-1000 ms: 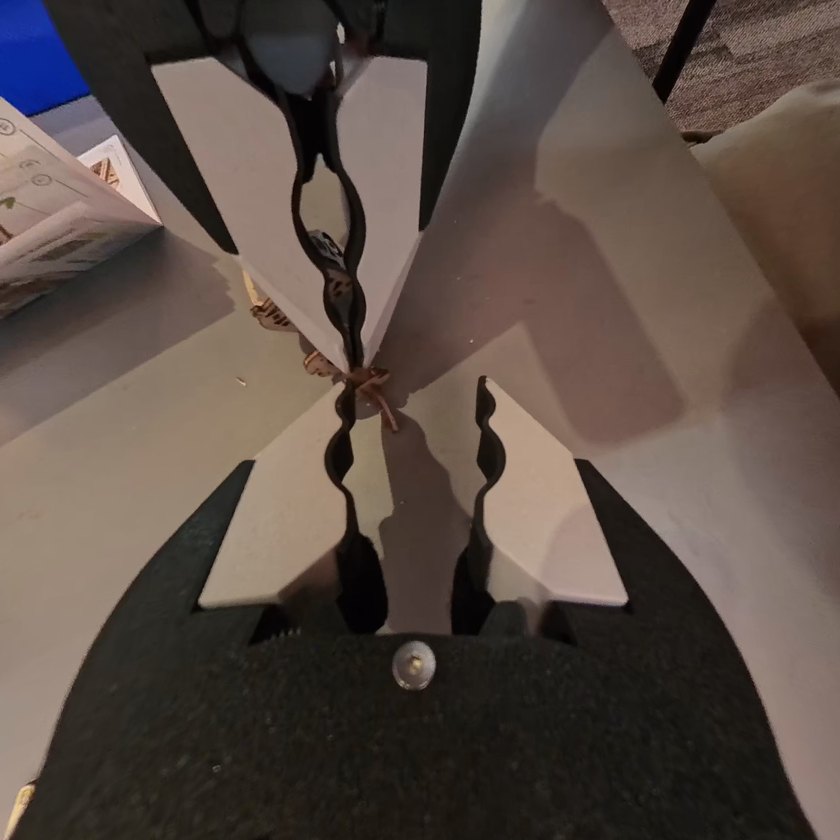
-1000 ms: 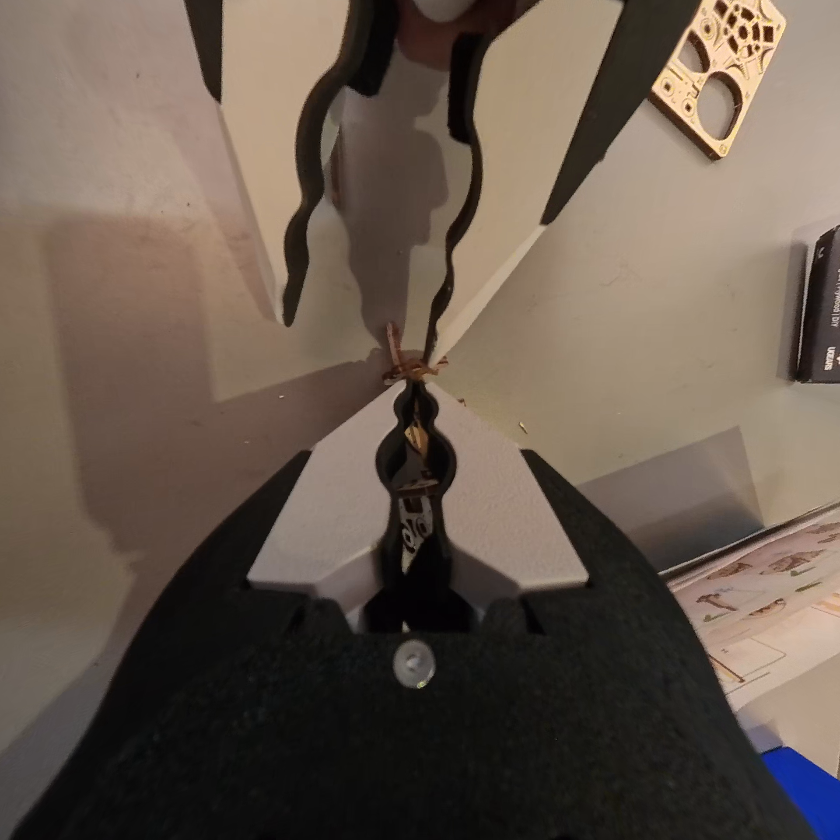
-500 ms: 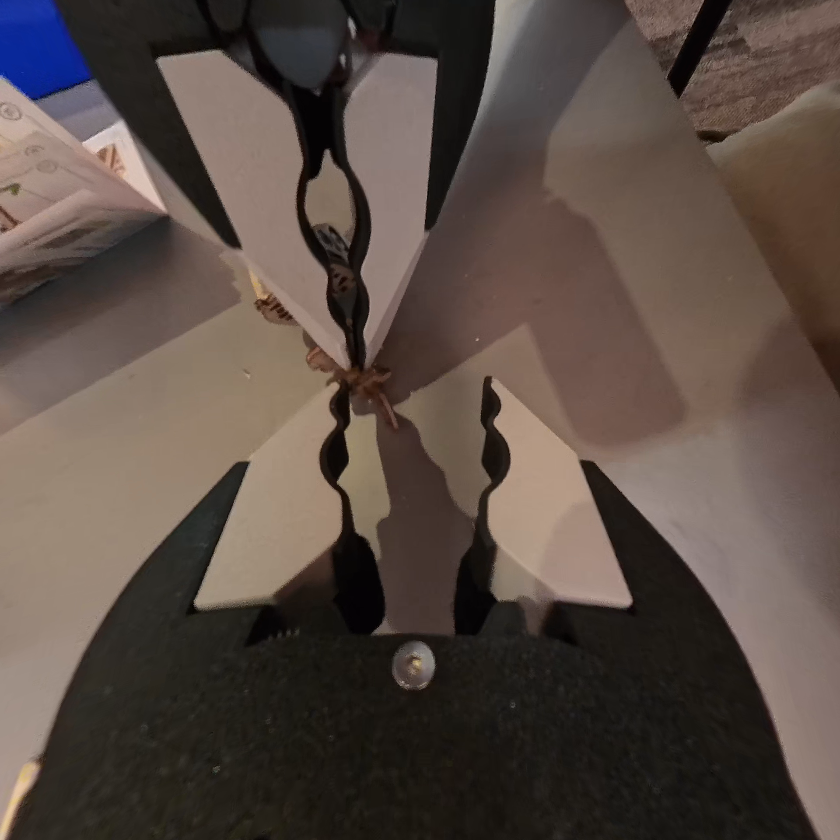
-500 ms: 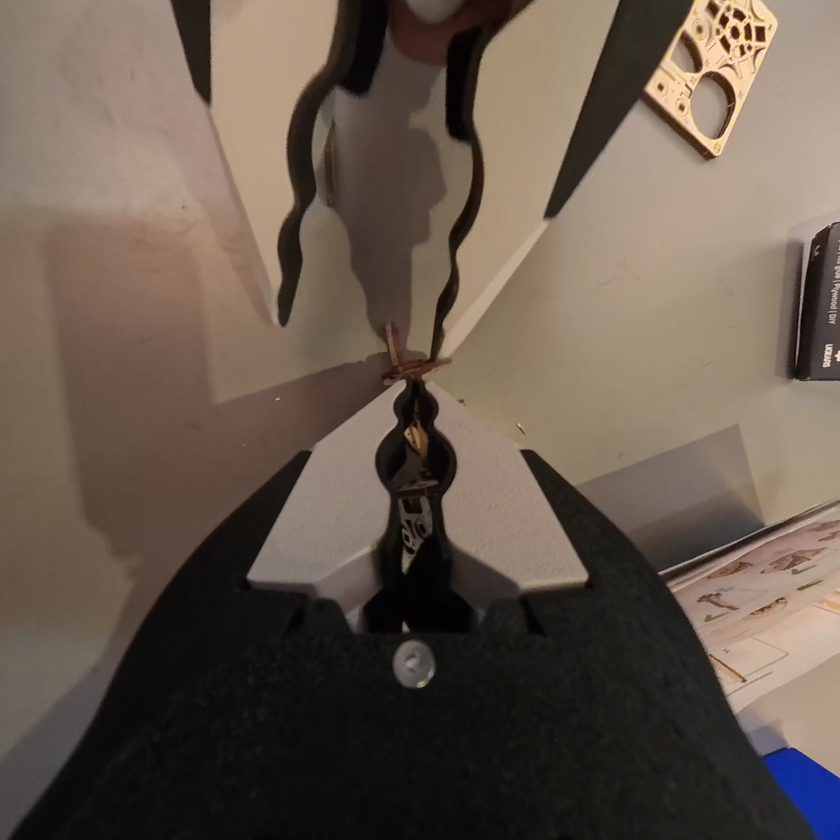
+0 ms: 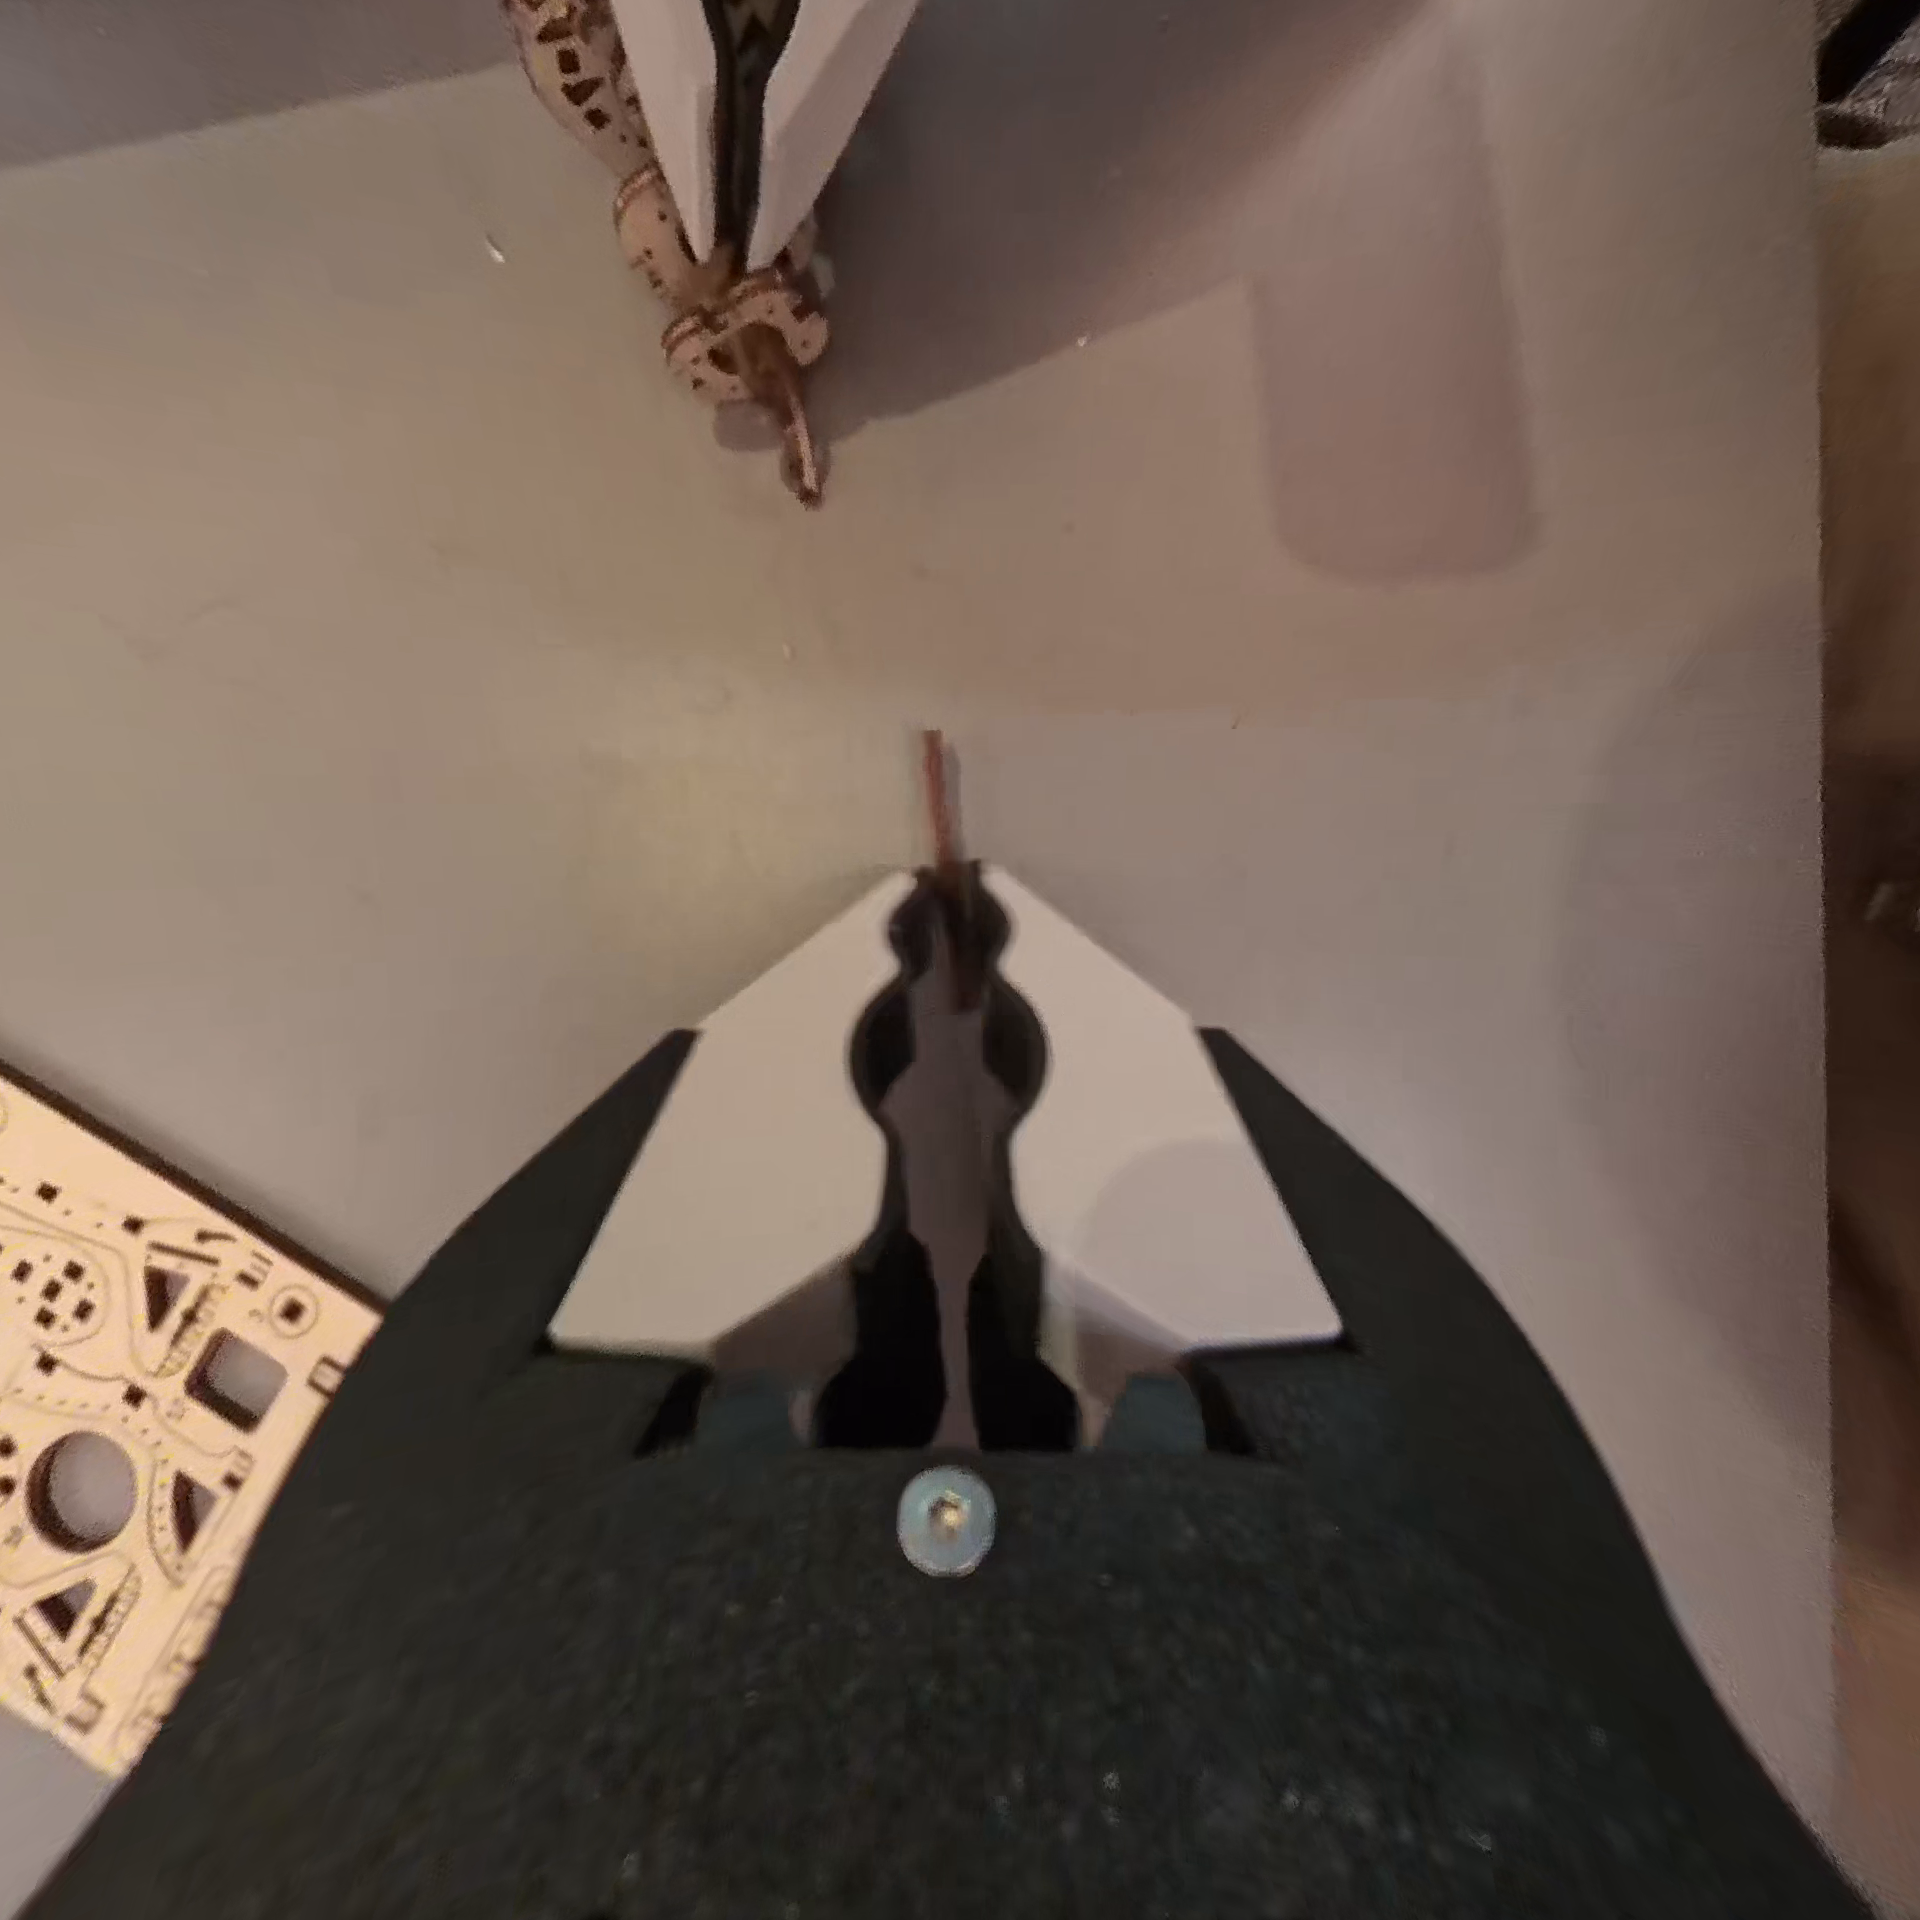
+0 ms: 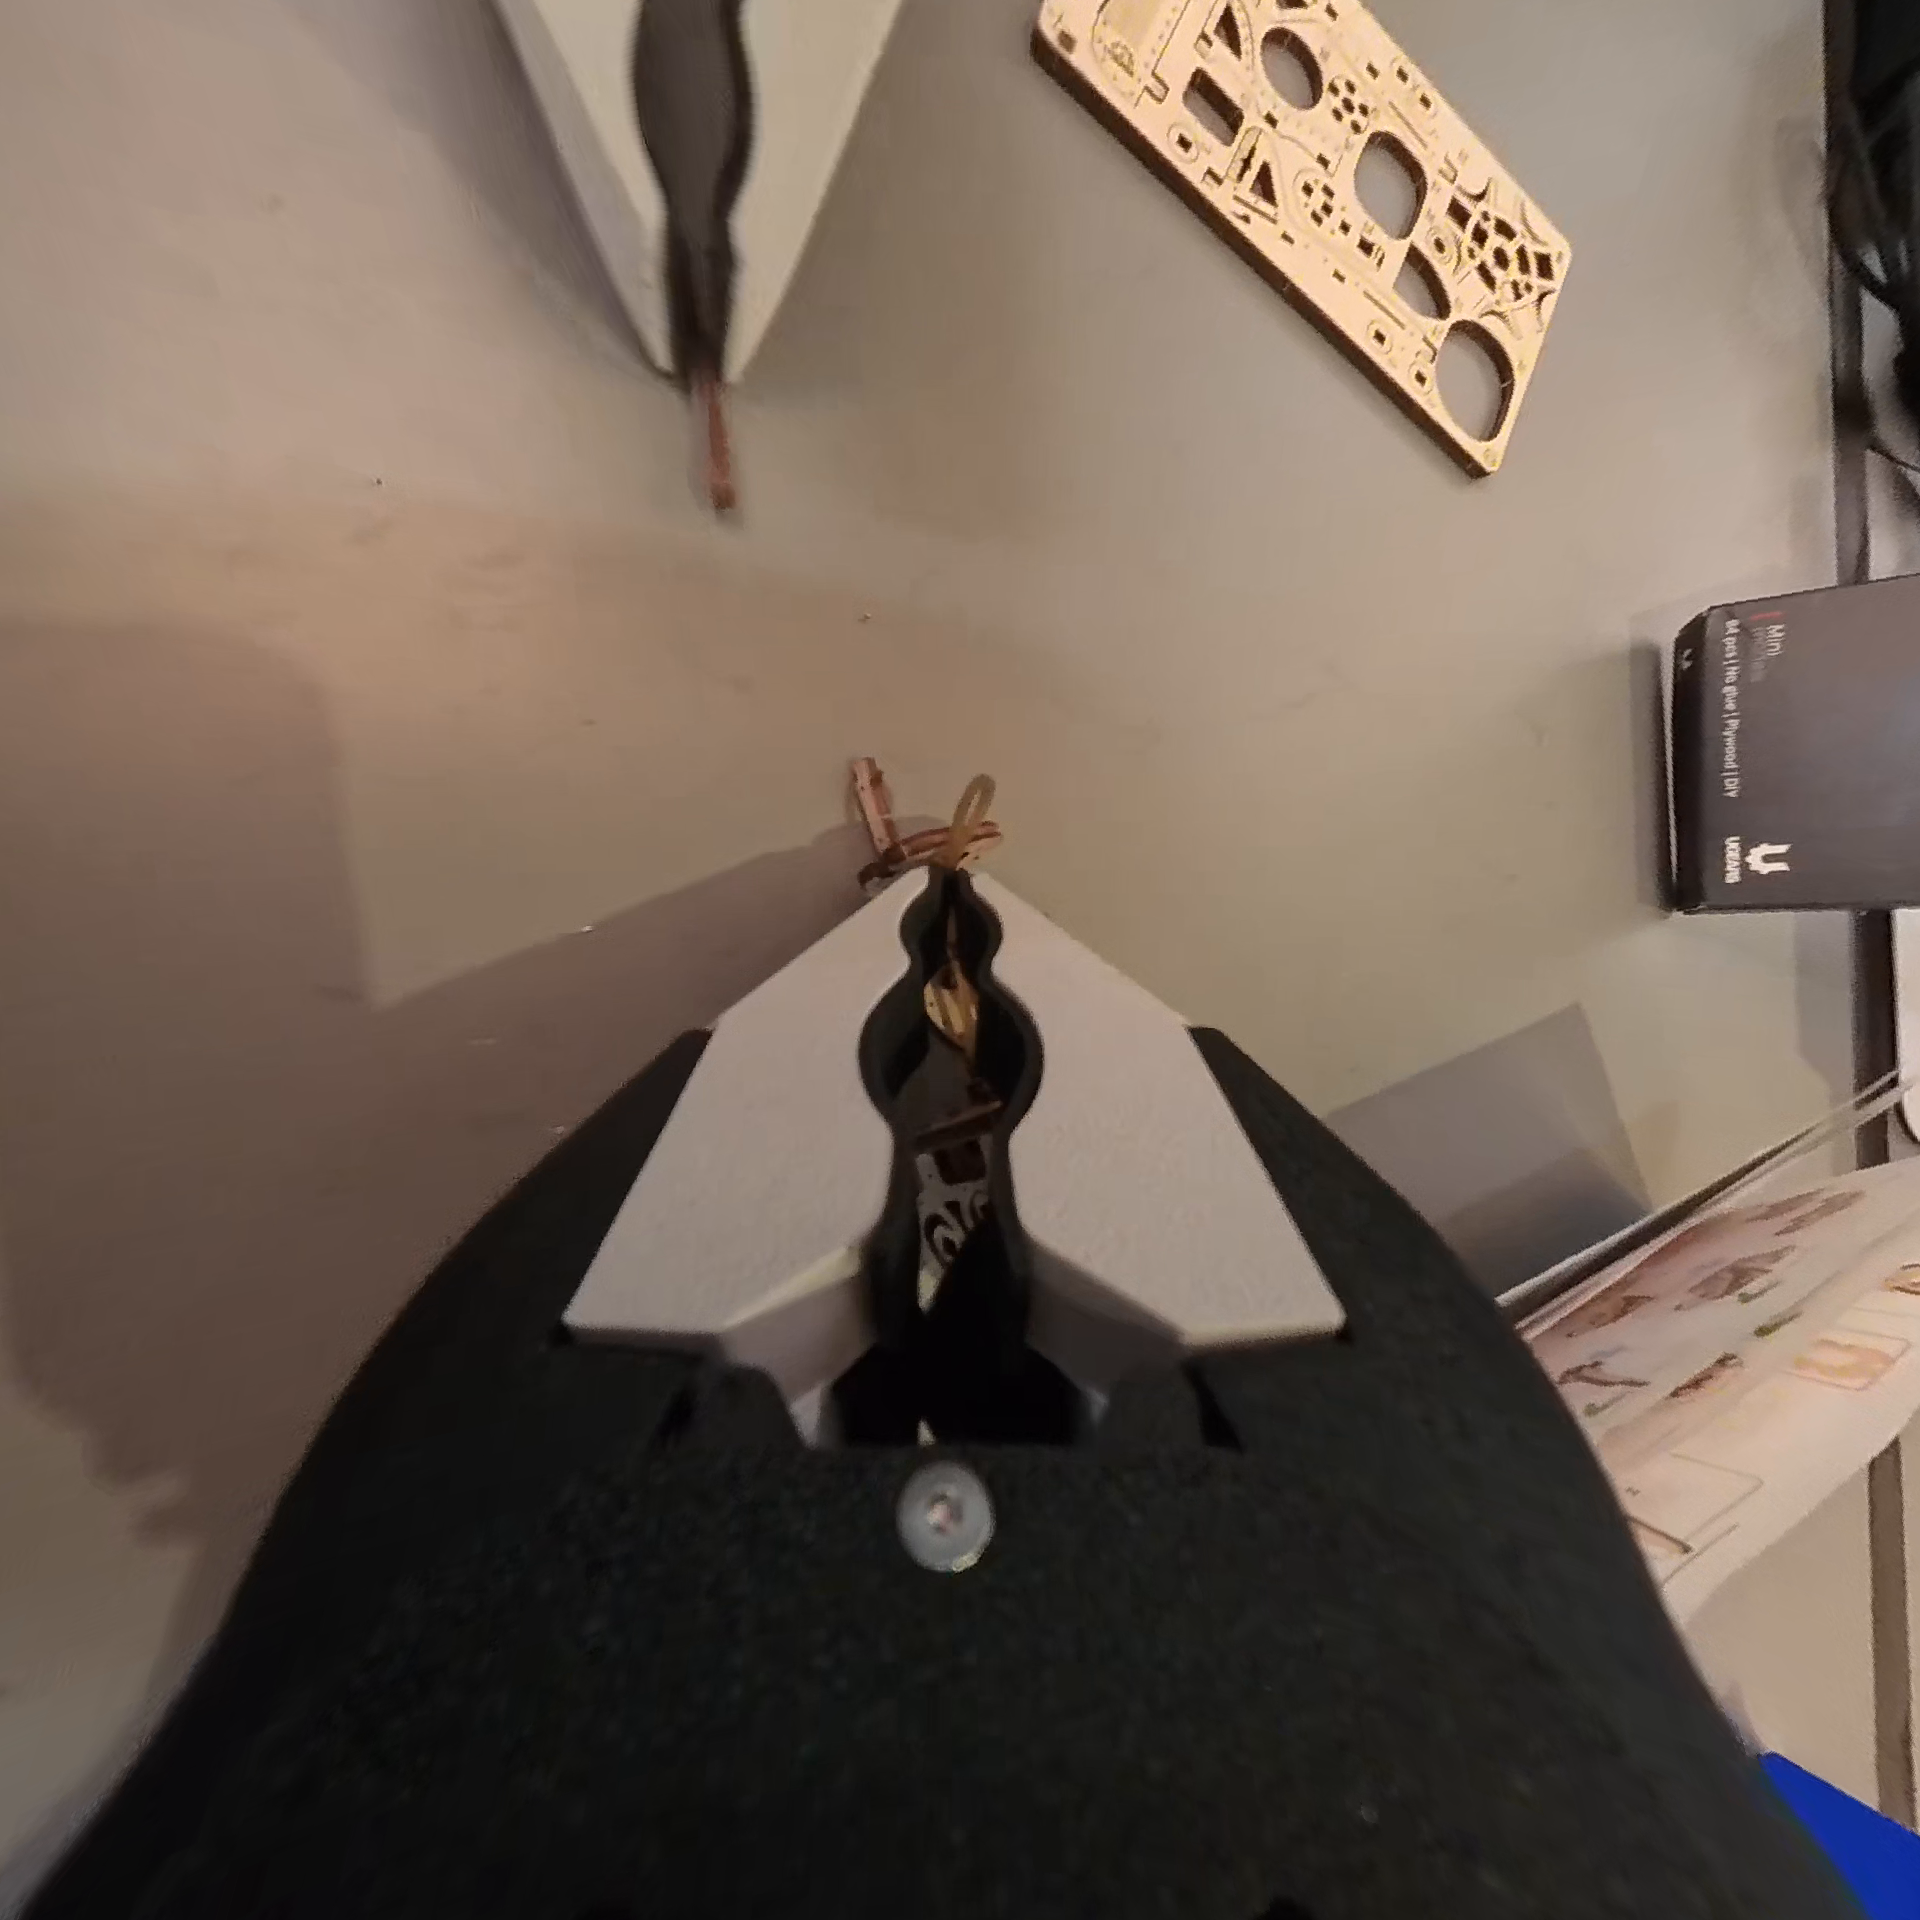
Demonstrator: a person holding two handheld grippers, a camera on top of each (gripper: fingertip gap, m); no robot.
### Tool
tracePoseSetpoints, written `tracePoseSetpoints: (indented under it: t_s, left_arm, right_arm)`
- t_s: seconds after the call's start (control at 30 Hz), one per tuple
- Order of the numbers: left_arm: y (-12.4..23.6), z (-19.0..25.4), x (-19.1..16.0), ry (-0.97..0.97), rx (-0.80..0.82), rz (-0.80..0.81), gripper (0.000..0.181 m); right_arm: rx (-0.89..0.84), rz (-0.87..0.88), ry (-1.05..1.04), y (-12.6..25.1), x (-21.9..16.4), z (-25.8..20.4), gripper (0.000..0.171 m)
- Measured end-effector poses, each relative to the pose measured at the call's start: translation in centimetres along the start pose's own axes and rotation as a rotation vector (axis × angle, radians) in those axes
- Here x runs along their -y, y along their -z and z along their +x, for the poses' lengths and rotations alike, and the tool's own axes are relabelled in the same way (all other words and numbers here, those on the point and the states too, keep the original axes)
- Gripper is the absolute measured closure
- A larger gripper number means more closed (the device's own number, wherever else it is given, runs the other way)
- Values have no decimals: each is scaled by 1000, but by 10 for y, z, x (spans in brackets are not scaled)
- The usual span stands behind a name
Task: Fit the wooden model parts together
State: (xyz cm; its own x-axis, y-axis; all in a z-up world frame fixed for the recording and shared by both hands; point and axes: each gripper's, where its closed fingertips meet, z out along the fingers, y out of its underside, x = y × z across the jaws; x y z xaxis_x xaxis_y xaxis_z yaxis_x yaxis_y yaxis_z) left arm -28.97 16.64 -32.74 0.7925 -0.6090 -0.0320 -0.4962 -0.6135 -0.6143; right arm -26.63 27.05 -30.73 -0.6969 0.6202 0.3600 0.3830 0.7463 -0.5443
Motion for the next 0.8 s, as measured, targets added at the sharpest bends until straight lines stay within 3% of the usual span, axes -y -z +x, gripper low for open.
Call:
tracePoseSetpoints:
  t_s: [0.17, 0.23, 0.37, 0.47, 0.57, 0.7, 0.8]
  left_arm:
    - [-2, -7, 5, -43, 57, -64, 181]
    - [-2, -6, 15, 83, 46, -33, 181]
    - [-4, -11, 53, 450, 31, 207, 181]
    - [-12, -17, 59, 469, 104, 236, 181]
    - [-16, -18, 41, 345, 217, 91, 181]
    - [-12, 14, 16, -207, 151, -134, 180]
    - [9, 12, -2, -523, 164, -172, 180]
  right_arm:
    - [-21, 0, 7, 0, 0, 1, 171]
    - [-27, 0, 8, 0, 0, 1, 171]
    - [-33, 6, 6, 0, 0, 1, 171]
    - [-36, 12, 4, 0, 0, 2, 171]
    - [-42, 14, 5, 0, -1, 3, 171]
    - [-46, 10, 3, 1, -2, 4, 171]
    - [-51, 8, 2, 2, -3, 5, 171]
